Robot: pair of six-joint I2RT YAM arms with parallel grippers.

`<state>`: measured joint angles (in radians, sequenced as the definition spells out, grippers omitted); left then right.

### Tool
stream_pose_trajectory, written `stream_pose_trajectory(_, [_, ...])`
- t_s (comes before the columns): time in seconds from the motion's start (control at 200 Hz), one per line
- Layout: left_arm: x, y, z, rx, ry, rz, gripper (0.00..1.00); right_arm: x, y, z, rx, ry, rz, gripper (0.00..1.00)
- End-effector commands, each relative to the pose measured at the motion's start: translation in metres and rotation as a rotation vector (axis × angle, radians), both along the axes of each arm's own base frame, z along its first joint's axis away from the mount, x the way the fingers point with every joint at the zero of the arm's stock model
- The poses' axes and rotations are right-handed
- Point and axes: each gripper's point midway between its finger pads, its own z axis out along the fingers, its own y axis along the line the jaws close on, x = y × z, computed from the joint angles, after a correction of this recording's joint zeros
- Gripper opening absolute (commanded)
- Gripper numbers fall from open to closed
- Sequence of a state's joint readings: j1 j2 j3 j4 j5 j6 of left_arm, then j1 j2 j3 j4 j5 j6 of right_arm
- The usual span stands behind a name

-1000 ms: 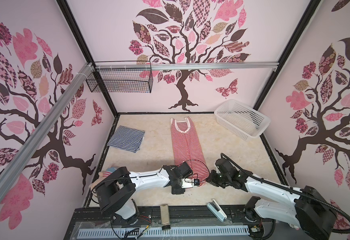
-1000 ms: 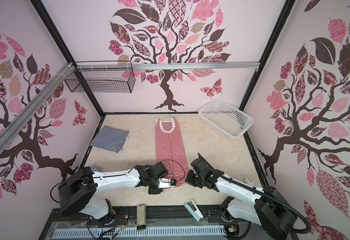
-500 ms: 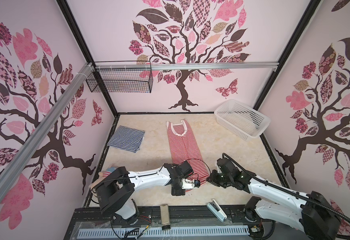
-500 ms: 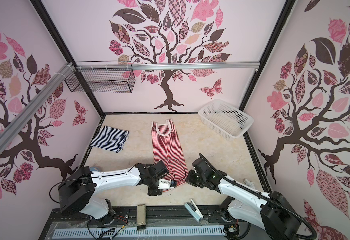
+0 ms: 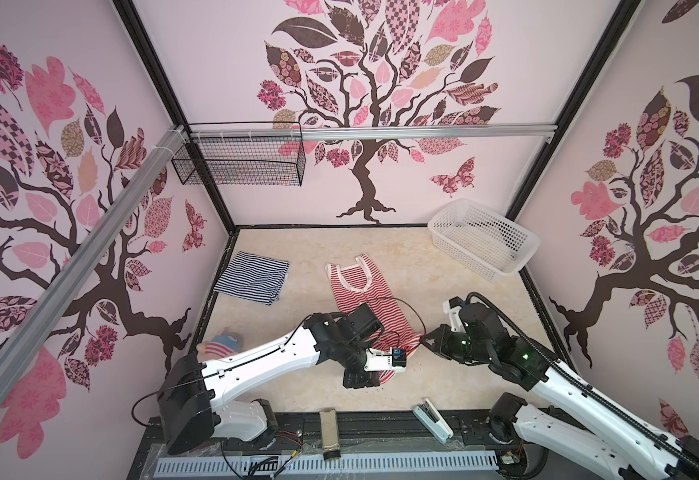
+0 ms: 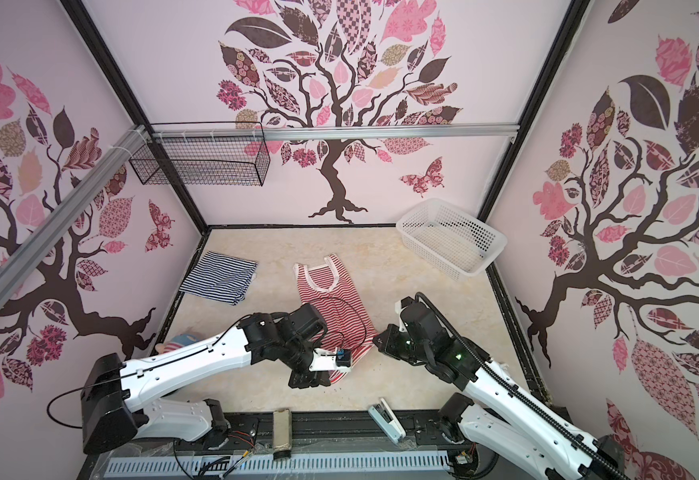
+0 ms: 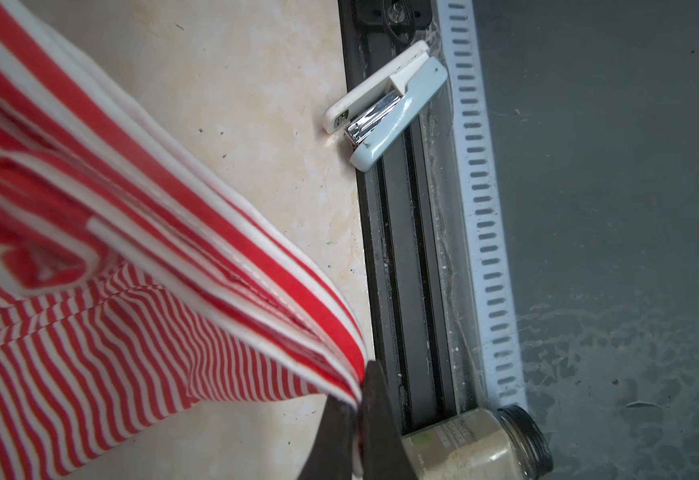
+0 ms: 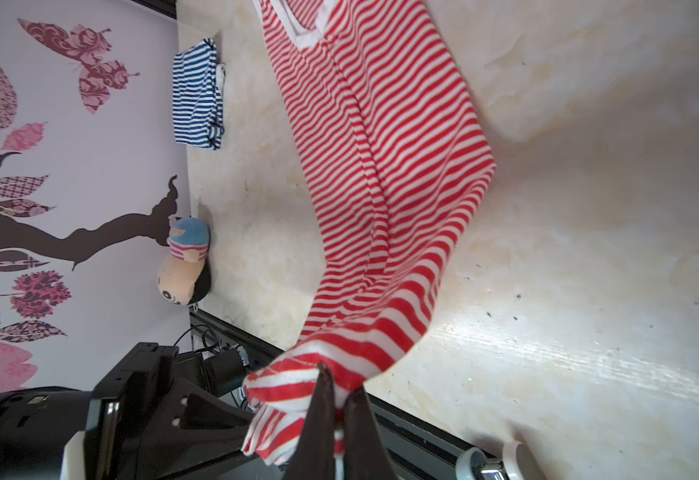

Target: Fold and stack the tank tops

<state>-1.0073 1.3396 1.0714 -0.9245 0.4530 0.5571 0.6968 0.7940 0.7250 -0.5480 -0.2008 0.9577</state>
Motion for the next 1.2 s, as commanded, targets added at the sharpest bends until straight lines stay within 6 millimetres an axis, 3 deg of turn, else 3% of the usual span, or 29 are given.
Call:
stream_pose_trajectory(0.0, [0.02,0.001,0.018,-0.05,0.023,0.099,0.0,0.009,0.0,0.016,-0.041,-0.037,0.007,0.0])
stream_pose_trajectory(0.17, [0.078,0.007,0.028,-0.112,-0.042,0.281,0.0,0.037,0.011,0.028,-0.065,-0.104,-0.008,0.0])
stream_pose_trajectory(0.35, [0.117,0.019,0.019,-0.076,-0.072,0.371,0.0,0.068,0.034,0.025,-0.094,-0.108,0.031,0.0])
stream_pose_trajectory(0.645, [0.175,0.036,0.017,-0.104,-0.087,0.502,0.0,0.127,0.042,0.017,-0.105,-0.096,0.043,0.0])
stream_pose_trajectory(0.775, [0.194,0.043,0.0,-0.063,-0.083,0.52,0.0,0.151,0.045,0.0,-0.118,-0.064,0.059,0.0])
stream_pose_trajectory(1.021, [0.225,0.052,-0.044,0.05,-0.11,0.563,0.0,0.188,0.045,-0.056,-0.126,0.036,0.07,0.0])
stream_pose_trajectory(1.196, [0.246,0.058,-0.061,0.088,-0.139,0.617,0.0,0.208,0.052,-0.079,-0.136,0.079,0.083,0.0])
